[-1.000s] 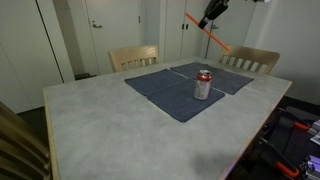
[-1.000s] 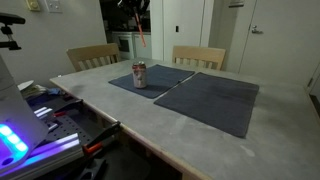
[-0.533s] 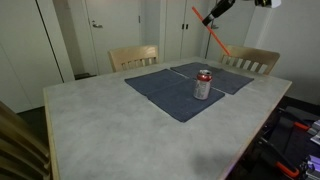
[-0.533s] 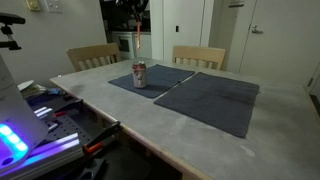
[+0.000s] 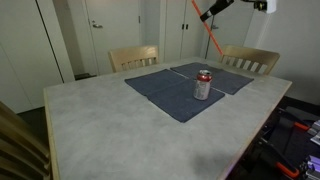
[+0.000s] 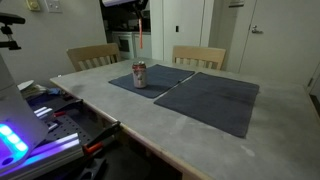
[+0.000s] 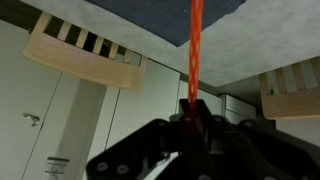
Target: Put the straw inside the can
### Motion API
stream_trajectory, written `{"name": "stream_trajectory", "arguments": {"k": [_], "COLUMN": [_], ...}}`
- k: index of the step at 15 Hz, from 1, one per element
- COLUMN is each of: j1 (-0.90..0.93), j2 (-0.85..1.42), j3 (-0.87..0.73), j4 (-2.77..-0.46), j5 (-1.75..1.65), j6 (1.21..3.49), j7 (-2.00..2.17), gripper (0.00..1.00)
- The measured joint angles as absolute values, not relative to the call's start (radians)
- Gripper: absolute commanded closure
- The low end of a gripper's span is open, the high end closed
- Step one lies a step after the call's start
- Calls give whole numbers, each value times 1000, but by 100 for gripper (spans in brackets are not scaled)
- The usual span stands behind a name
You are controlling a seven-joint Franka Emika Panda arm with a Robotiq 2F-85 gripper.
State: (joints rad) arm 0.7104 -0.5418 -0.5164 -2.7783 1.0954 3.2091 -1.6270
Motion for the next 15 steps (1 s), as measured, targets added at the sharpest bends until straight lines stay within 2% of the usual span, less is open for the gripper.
{"name": "stream_trajectory", "arguments": {"k": [9,15], "j1": [1114,1314], "j2": [-743,-865], "j3": [-943,-1190], "j4": [-2777,-2776], "j5": [1114,941], "j6": [3359,3459], "j7": [-1841,-1843], "gripper": [98,98]}}
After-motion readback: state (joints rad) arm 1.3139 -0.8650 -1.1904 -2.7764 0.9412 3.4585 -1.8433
